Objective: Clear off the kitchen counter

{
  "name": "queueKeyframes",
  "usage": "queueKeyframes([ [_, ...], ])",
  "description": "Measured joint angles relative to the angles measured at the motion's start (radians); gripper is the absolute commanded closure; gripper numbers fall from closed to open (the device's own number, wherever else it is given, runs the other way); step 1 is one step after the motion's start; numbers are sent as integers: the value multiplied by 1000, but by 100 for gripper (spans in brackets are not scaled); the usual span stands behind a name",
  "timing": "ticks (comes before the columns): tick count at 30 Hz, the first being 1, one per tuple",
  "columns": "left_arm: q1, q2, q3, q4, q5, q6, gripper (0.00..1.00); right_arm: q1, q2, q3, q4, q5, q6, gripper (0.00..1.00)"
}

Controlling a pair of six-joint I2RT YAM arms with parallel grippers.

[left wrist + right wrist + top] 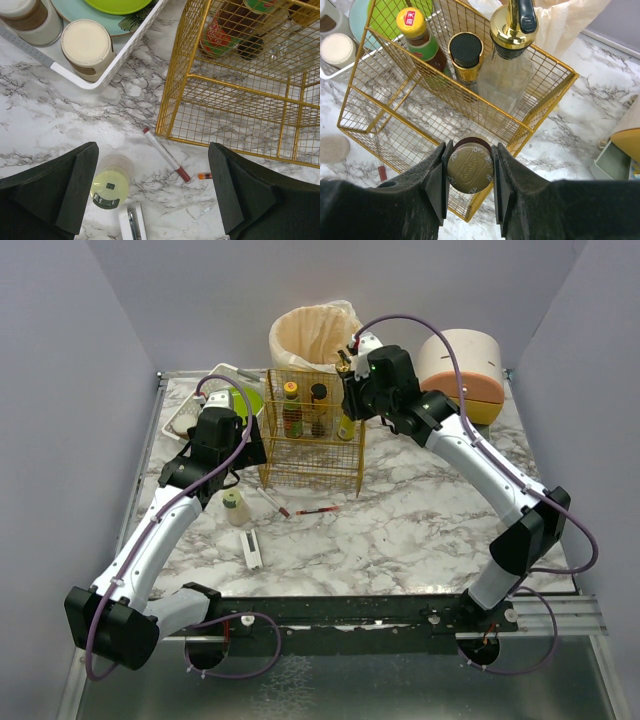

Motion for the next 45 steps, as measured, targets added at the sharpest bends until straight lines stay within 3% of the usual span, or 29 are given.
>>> queueKeyframes([
  [30, 0, -10, -14, 1, 0, -4, 1, 28, 188, -90, 98, 85, 63, 98],
  [34, 0, -10, -14, 1, 0, -4, 1, 28, 204, -94, 99, 92, 69, 87],
  [39, 2, -10, -14, 1, 0, -4, 1, 28, 209, -95, 108, 101, 76, 56],
  [45, 5, -10, -14, 1, 0, -4, 1, 28, 209, -98, 117, 101, 81, 46],
])
